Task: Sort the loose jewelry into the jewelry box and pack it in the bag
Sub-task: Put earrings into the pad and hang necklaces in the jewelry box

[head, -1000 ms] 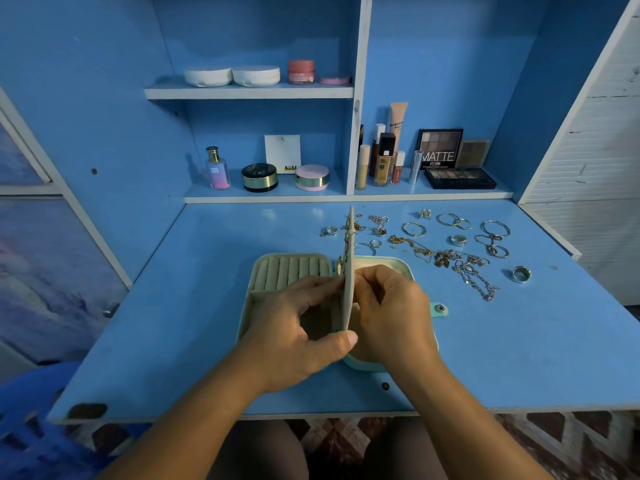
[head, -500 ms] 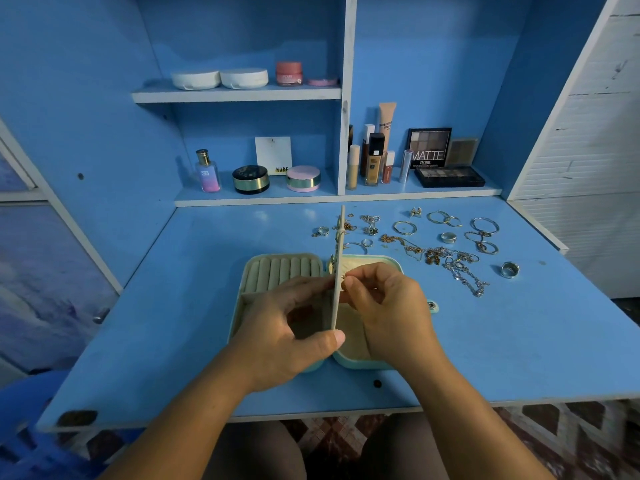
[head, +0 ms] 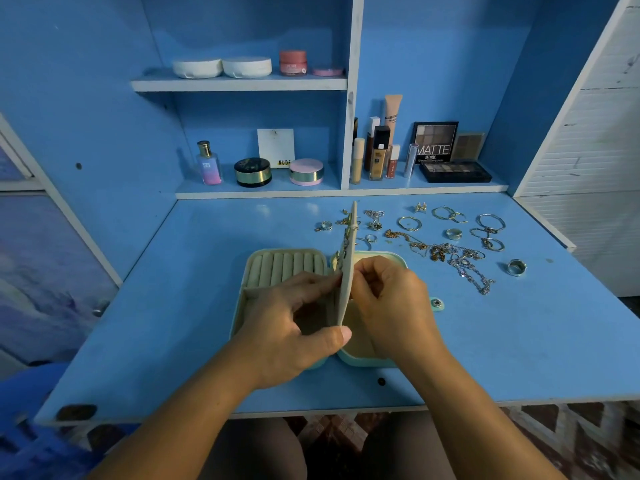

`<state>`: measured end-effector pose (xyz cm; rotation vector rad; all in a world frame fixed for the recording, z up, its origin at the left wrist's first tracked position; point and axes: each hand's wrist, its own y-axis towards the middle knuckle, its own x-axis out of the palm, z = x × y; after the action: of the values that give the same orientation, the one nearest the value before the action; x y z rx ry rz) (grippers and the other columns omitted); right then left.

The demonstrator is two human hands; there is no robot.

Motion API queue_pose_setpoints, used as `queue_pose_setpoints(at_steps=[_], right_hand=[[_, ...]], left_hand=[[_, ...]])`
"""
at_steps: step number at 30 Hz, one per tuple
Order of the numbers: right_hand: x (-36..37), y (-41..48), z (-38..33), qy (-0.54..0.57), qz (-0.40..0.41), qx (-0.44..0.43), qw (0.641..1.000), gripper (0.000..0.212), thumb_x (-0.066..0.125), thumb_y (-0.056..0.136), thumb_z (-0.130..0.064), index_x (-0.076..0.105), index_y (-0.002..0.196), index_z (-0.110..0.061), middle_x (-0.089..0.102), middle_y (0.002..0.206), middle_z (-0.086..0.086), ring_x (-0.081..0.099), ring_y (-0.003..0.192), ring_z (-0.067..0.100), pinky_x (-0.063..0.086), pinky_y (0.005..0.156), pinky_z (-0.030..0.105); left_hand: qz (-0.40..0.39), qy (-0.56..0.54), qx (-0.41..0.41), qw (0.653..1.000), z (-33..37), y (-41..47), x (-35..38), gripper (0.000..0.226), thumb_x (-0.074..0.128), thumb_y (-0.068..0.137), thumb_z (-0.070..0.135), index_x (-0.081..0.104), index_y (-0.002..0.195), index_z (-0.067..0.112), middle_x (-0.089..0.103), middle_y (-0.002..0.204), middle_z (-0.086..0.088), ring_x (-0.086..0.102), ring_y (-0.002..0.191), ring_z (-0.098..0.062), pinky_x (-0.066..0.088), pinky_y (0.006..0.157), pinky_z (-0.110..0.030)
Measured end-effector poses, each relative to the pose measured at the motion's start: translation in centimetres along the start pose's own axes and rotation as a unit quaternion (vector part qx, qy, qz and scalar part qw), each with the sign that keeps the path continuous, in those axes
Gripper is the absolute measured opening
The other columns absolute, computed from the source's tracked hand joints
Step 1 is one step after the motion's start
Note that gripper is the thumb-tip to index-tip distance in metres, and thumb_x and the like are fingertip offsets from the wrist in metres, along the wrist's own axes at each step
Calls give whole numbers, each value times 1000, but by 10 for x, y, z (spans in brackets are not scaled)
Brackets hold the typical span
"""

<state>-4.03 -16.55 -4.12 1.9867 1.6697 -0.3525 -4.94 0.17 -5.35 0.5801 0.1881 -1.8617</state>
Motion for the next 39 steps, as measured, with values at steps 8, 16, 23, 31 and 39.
queue_pose_setpoints(at_steps=[8,16,23,31,39], right_hand=[[-6,11,1,48,-52,37,997,19,61,88,-21,67,71,-17,67,63,-6,63,62,7,54,64,30],[-8,13,4,121,-89,78,986,22,60,91,-21,71,75,-10,73,73,1,71,77,20,55,82,46],[-6,7,3,167,-73,110,977,28,53,96,-26,72,82,-10,74,77,2,71,76,15,56,85,42],[-4,-2,2,142,-39,38,988,12,65,87,-10,65,80,-20,73,73,-5,70,69,5,57,71,27],[-4,-1,1,73,-15,7,997,10,63,88,-19,66,79,-21,68,66,-13,65,63,-4,47,57,9]], left_hand=[[-6,2,-1,1000,-3,1,0,68,66,70,51,60,132,26,59,119,11,59,116,-13,51,97,-40],[-13,24,8,1000,-3,3,0,68,63,72,53,57,135,28,57,123,12,56,118,-11,52,96,-39],[6,9,29,1000,-2,1,1,59,64,75,45,59,131,27,61,122,10,58,119,-15,52,96,-40],[23,-21,48,998,2,-1,0,54,65,73,40,62,125,26,64,115,15,61,114,-10,54,93,-30],[17,-4,44,999,0,-1,2,57,65,76,41,61,130,24,64,119,9,60,116,-17,54,93,-39]])
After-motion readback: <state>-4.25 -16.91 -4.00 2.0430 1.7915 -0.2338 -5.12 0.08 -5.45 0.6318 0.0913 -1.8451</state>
